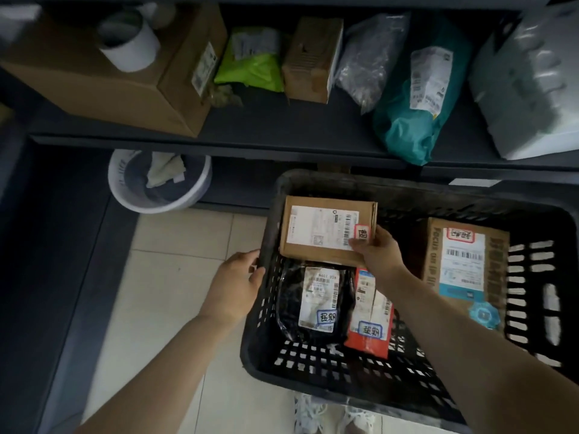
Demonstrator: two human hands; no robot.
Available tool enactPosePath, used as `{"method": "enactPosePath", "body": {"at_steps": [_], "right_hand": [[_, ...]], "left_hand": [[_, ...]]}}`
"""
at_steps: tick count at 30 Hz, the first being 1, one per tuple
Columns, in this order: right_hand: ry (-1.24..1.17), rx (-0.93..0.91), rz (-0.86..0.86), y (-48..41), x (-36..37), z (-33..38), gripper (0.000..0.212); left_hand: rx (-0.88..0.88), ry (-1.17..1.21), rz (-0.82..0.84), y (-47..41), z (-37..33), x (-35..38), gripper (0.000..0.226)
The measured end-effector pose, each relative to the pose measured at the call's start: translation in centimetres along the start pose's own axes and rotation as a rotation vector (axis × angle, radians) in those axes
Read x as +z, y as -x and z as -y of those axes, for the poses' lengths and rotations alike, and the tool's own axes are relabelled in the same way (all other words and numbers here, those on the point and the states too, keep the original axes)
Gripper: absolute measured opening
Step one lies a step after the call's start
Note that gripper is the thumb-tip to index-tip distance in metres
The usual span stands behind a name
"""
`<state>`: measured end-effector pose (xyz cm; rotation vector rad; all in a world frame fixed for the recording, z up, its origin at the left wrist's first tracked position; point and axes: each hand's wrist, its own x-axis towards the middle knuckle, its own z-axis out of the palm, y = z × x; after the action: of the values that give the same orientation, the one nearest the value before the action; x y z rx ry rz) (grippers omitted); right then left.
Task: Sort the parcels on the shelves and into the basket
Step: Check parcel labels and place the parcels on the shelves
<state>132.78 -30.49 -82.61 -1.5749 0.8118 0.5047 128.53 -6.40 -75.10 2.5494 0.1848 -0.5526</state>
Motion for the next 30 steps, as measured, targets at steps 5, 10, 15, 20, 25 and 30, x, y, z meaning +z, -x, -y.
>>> {"method": "enactPosePath", "body": {"at_steps": [5, 10, 15, 20, 25, 30], "right_hand": [[0.312, -0.086, -0.1, -0.2, 0.4, 0.4, 0.042], [0.555, -0.124, -0.087, 1.4, 0.4, 1.6, 0.051], [0.877, -0.203, -0.102, 5.5, -1.5, 5.2, 0.06], [1.238, -0.339, 0.031, 11.8, -2.6, 12.1, 0.063], [1.449, -0.596, 0.251, 19.6, -1.0, 20.1, 0.065], [1.538, -0.969, 0.307, 30.7, 3.3, 28.6, 0.065]], "left_hand": [[0.008, 0.024, -0.02, -0.3, 0.6, 0.3, 0.027], [0.034, -0.102, -0.084, 0.6, 0.8, -0.3, 0.032], [0.112, -0.383, -0.225, 3.3, -0.1, -3.9, 0.036], [0.15, -0.532, -0.239, 7.8, -2.5, -11.0, 0.029], [0.115, -0.596, -0.397, 14.0, -4.5, -19.0, 0.022], [0.0, -0.655, -0.583, 22.7, -4.9, -28.1, 0.023]]}}
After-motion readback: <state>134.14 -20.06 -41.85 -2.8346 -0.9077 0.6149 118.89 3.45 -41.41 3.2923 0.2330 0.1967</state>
